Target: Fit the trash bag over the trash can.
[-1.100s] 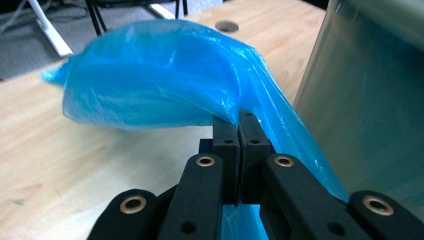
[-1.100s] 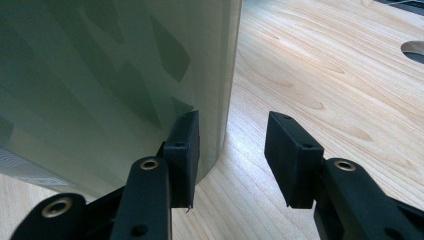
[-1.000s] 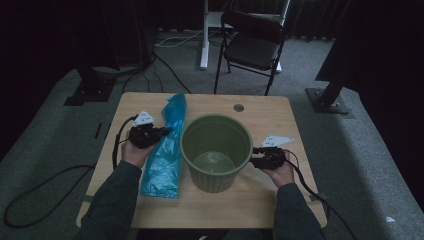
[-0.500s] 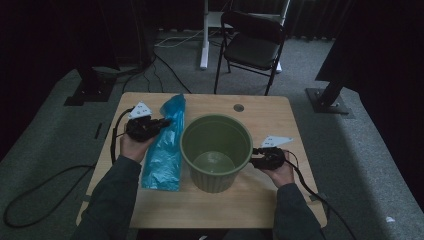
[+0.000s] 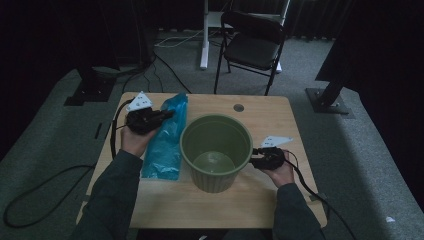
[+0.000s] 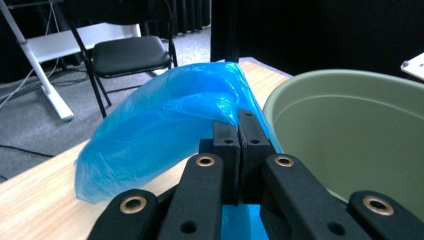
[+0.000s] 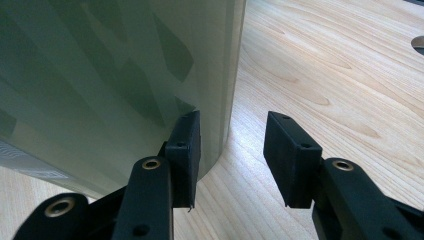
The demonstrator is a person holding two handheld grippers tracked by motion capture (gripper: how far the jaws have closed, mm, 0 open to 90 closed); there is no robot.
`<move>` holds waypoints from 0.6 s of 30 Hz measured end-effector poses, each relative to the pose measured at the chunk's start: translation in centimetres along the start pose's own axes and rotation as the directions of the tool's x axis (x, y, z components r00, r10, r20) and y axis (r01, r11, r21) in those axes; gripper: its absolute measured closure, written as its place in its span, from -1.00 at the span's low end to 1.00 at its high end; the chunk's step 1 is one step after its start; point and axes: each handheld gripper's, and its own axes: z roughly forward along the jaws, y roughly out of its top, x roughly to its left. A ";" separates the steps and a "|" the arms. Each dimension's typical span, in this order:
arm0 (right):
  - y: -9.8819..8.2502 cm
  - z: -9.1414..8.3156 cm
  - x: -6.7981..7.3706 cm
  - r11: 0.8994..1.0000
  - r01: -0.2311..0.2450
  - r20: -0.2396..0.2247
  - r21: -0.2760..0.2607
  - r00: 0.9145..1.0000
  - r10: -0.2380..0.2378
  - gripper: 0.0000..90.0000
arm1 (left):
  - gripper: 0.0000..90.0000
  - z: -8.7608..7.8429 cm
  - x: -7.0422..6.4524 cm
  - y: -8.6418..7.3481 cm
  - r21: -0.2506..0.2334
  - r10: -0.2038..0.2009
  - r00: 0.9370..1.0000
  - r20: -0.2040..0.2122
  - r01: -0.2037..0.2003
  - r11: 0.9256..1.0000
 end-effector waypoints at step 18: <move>0.0 0.1 0.0 1.000 -0.001 -0.004 0.003 1.000 0.001 0.28 | 0.97 -0.6 -1.6 3.7 -0.054 0.054 0.998 0.039 -0.051 0.997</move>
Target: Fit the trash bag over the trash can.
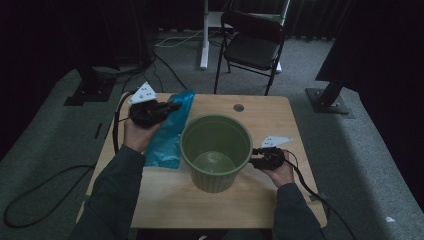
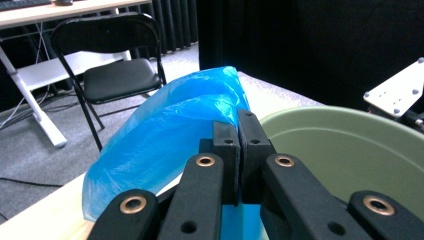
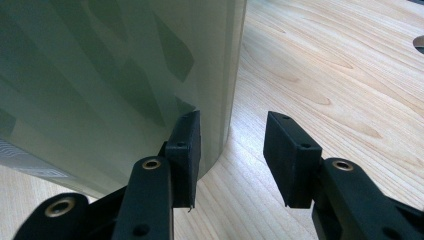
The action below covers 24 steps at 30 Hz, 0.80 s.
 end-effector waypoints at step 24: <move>0.1 0.8 0.3 1.000 0.013 -0.024 0.027 1.000 -0.013 0.28 | 0.97 0.2 -2.0 4.4 -0.077 0.039 0.995 0.089 -0.032 0.997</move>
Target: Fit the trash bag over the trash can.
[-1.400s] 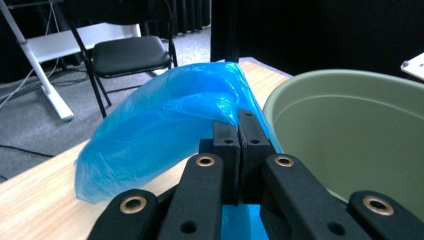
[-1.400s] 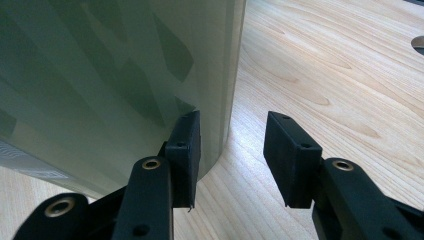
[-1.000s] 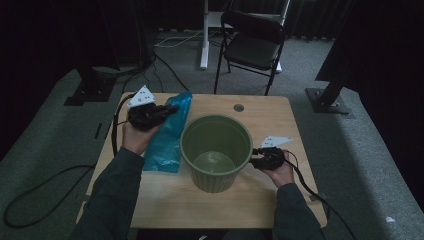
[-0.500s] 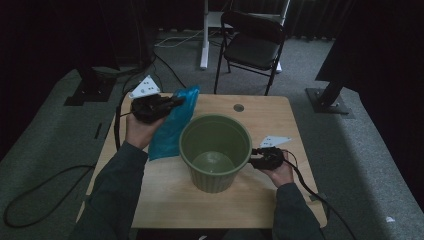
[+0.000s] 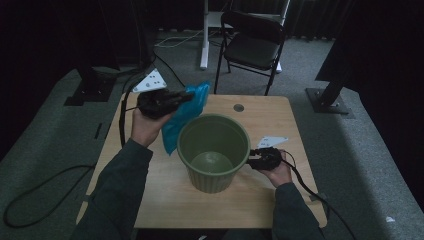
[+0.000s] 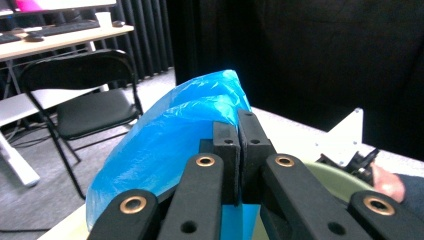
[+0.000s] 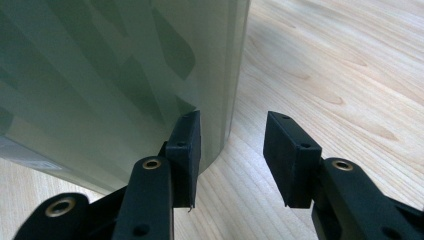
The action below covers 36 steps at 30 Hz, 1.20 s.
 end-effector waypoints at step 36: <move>0.3 0.3 0.1 1.000 -0.001 -0.011 -0.003 1.000 0.001 0.28 | 0.96 4.3 -6.0 4.0 -0.039 0.044 0.980 0.195 -0.037 0.999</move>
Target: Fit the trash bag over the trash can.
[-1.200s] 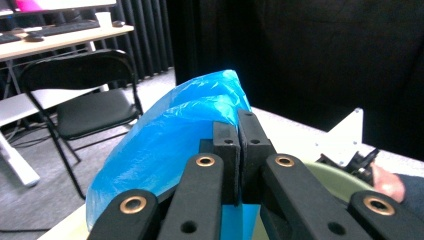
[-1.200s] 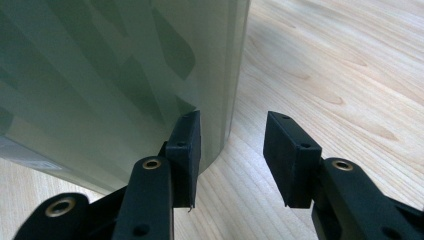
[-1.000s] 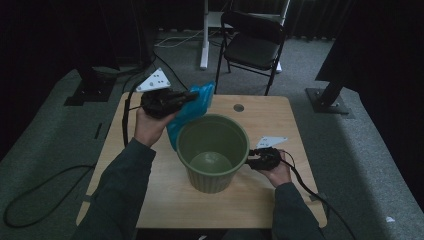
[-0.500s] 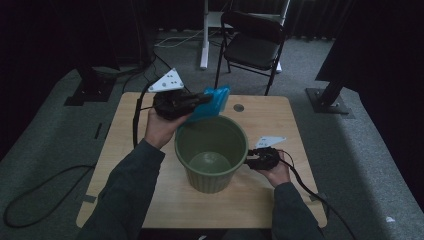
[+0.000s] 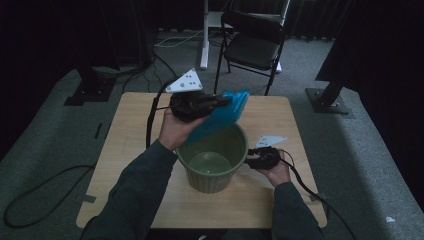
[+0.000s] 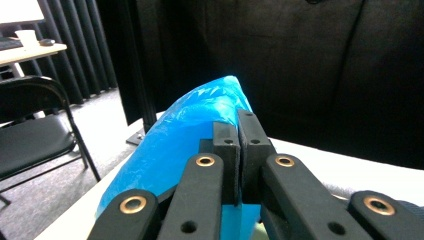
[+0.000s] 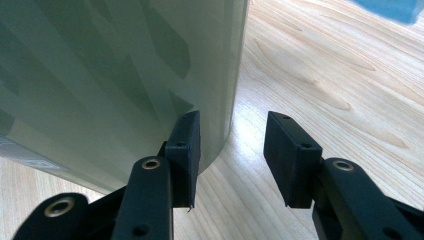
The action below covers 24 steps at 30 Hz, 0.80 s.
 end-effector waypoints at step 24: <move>0.2 -0.7 -0.4 1.000 -0.018 0.044 -0.023 0.999 0.019 0.28 | 0.93 -0.2 0.5 -5.3 0.104 -0.064 0.998 0.005 0.063 0.993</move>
